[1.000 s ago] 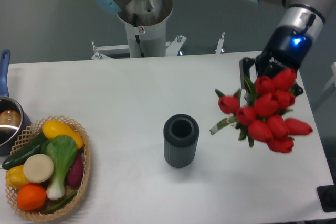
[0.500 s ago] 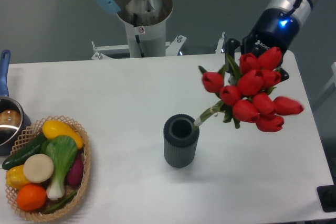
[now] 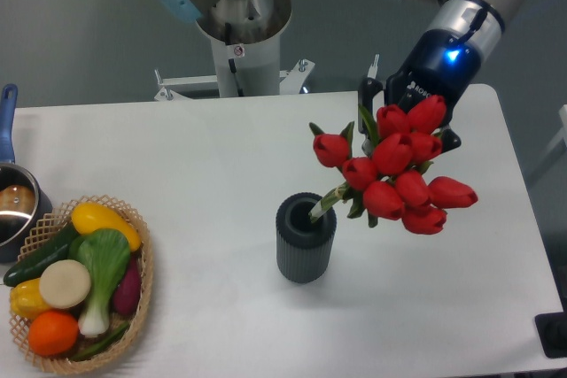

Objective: Insert the flowers into the vase
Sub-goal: 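Lower the tulip stems down into the grey vase opening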

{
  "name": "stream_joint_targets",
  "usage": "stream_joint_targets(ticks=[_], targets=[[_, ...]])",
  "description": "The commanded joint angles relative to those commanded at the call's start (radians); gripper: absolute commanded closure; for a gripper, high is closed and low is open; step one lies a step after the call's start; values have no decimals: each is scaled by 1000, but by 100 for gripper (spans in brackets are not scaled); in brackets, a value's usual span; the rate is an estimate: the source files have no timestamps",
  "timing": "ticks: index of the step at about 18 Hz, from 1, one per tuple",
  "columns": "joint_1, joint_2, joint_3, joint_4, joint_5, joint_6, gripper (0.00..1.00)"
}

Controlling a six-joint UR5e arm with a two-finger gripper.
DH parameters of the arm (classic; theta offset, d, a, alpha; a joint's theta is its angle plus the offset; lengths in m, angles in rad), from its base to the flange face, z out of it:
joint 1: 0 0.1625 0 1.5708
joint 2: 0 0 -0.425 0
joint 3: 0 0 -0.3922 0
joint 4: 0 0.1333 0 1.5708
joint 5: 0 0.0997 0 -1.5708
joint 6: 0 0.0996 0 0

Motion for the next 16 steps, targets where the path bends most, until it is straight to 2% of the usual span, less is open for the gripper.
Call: stream_joint_targets(ticks=[3, 5, 11, 16], targets=[[-2, -5, -3, 2, 5, 0, 96], [-2, -3, -29, 8, 6, 5, 96], [-12, -11, -110, 95, 12, 9, 93], [-14, -32, -130, 104, 14, 12, 91]])
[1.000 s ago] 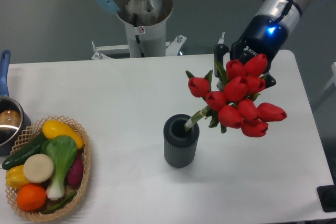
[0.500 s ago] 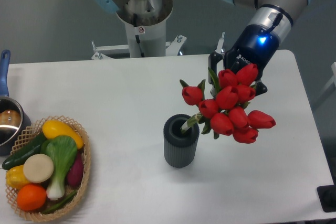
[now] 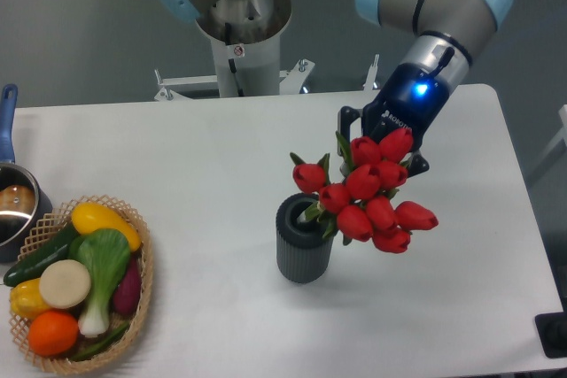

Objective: Insert the flowers into the vase
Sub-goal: 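Lower the tulip stems down into the grey vase opening, then open the gripper to release the tulips in the vase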

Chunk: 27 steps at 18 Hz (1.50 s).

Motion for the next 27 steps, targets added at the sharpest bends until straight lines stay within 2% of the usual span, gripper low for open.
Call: stream_joint_targets(ticks=[7, 11, 15, 17, 18, 19, 27], targets=[[-2, -20, -51, -2, 6, 75, 85], [-2, -26, -89, -2, 23, 120, 69], [-2, -22, -115, -3, 41, 120, 28], [-2, -18, -126, -3, 48, 120, 14], [-2, -17, -129, -3, 49, 120, 4], [-2, -15, -133, -3, 49, 118, 0], [17, 6, -155, -3, 51, 123, 0]])
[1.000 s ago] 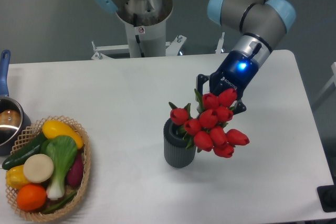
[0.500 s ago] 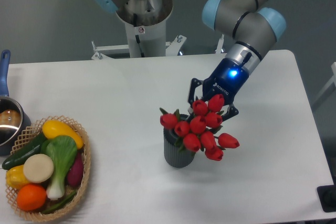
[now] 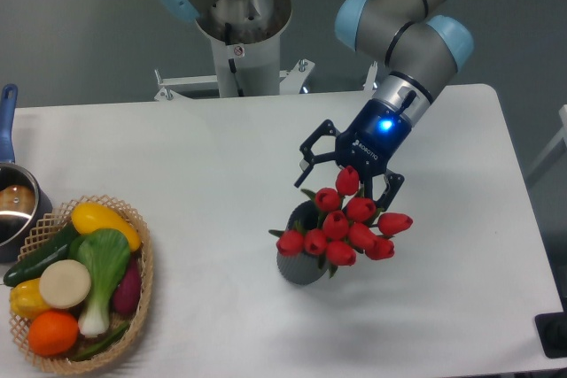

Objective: Insert the flowers into the vase
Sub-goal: 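Open the gripper to release the tulips in the vase, then raise the open gripper up away from the tulips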

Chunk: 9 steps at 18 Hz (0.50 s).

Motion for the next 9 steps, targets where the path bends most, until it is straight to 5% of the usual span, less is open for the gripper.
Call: stream_joint_targets(ticks=[9], targets=[[15, 80, -44, -2, 126, 8, 0]])
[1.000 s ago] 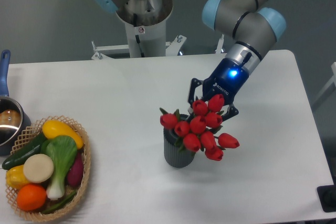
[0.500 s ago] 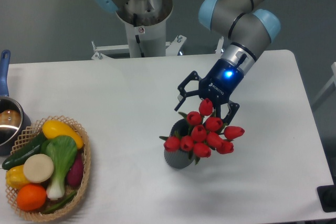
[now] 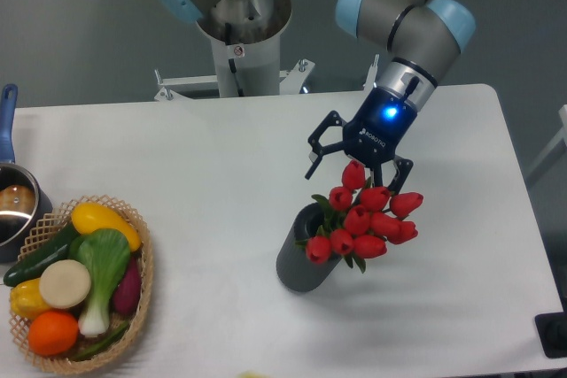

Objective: Insert the flowers into the vase
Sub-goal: 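Raise the open gripper up away from the tulips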

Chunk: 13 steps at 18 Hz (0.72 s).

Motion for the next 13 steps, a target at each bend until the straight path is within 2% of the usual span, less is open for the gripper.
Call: stream_joint_targets(ticks=[5, 9, 11, 13], targets=[[-31, 31, 0, 2, -6, -41, 0], [-11, 40, 8, -2, 9, -38, 0], [23, 64, 26, -2, 95, -34, 0], [40, 97, 50, -2, 293, -25, 0]])
